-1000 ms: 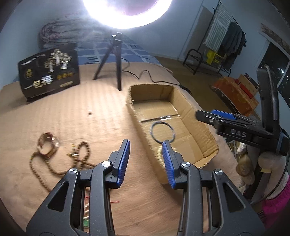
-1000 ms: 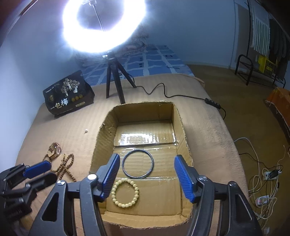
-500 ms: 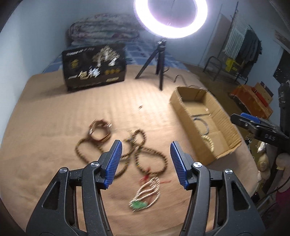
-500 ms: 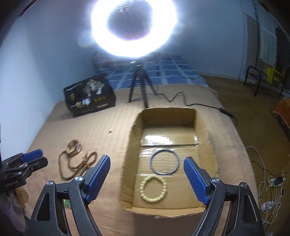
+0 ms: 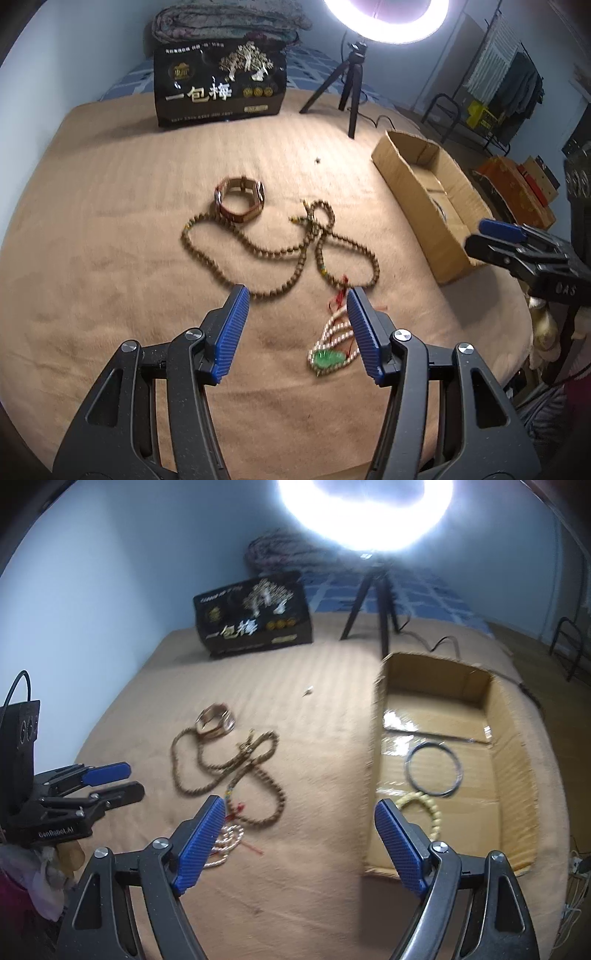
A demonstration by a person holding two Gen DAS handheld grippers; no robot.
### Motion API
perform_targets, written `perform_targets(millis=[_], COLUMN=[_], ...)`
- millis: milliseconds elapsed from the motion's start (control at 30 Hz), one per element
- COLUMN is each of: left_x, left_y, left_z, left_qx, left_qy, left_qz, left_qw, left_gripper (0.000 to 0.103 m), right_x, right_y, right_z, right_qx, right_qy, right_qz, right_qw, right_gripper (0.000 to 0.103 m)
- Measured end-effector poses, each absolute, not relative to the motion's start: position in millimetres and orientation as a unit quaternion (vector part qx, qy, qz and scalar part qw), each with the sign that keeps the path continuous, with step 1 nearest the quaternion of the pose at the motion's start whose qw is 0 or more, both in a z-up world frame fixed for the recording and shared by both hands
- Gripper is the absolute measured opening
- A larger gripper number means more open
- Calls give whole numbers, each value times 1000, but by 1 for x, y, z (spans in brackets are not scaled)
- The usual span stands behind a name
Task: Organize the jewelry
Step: 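Move both open tools back to the pearl necklace with green jade pendant, then close the left tool on the jade pendant while the right tool closes on the pearl strand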
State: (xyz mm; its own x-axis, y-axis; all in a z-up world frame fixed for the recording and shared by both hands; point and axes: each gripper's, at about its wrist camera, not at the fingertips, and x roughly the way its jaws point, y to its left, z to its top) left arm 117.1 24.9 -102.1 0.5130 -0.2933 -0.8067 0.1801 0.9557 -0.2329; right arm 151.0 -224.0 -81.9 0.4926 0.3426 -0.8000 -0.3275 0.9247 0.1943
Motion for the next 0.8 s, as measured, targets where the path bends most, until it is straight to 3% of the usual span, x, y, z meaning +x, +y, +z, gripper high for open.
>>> perform_targets(millis=[400, 800], left_x=[88, 87], left_y=[2, -11], left_z=[-137, -155], left_qx=[-52, -24], left_qy=[516, 535], left_qz=[-183, -186], left_qw=[835, 824], left_gripper=[34, 33], right_x=[157, 160], right_y=[-205, -189], right_z=[-102, -123], right_qx=[33, 34], right_qy=[506, 541], right_qz=[225, 256], right_qw=[832, 801], right_gripper=[55, 40])
